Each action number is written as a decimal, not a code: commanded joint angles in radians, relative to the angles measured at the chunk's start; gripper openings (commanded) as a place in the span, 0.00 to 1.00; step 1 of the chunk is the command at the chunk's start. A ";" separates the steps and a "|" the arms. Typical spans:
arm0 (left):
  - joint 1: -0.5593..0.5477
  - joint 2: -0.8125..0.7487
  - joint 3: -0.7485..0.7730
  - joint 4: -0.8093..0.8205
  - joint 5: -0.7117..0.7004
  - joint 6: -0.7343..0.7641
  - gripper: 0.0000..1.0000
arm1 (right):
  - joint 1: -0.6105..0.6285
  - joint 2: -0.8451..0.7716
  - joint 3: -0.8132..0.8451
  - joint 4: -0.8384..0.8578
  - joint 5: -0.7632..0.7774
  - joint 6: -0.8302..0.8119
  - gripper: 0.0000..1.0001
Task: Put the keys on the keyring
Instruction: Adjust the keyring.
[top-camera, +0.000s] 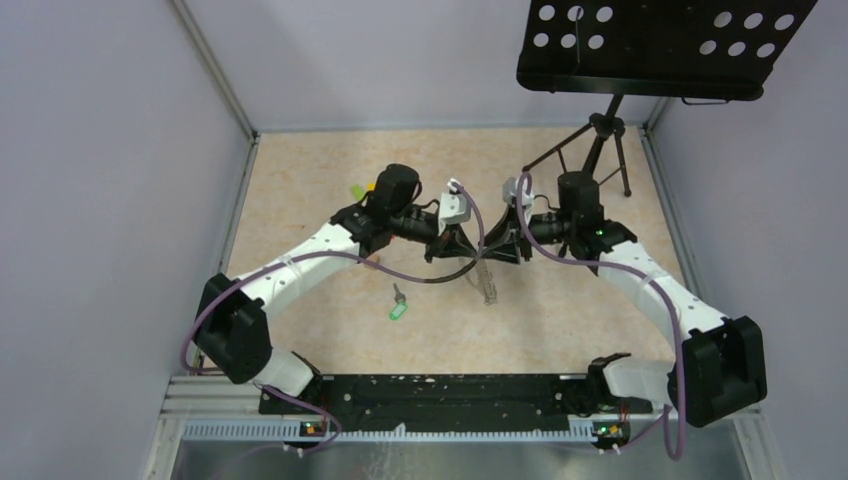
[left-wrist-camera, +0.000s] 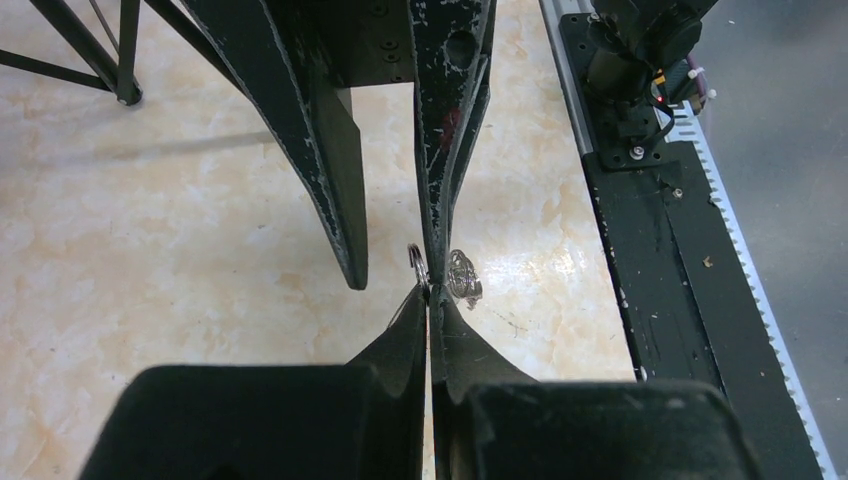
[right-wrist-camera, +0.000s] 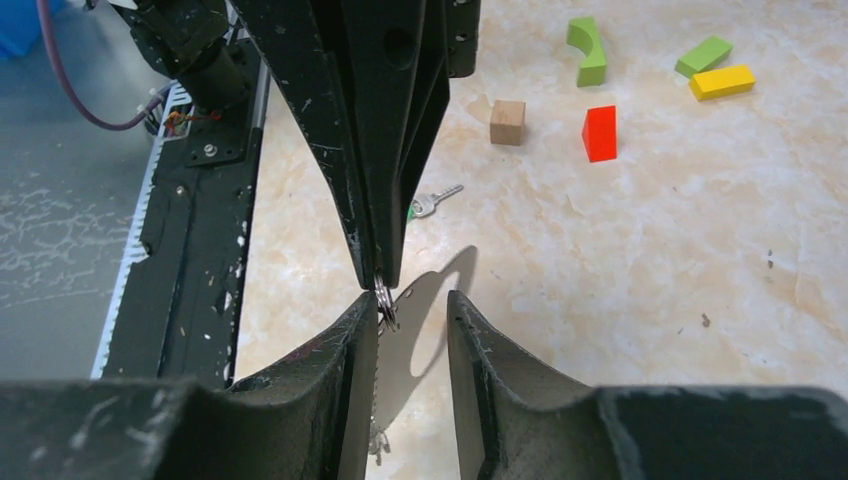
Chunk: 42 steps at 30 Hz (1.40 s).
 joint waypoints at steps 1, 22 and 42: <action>-0.008 0.008 0.050 0.011 0.010 0.021 0.00 | 0.023 -0.029 0.060 -0.008 -0.014 -0.050 0.29; 0.026 -0.157 -0.110 0.267 0.016 -0.121 0.35 | 0.029 -0.107 -0.044 0.504 -0.026 0.448 0.00; 0.044 -0.155 -0.112 0.346 0.032 -0.189 0.25 | 0.029 -0.060 -0.111 0.681 -0.094 0.579 0.00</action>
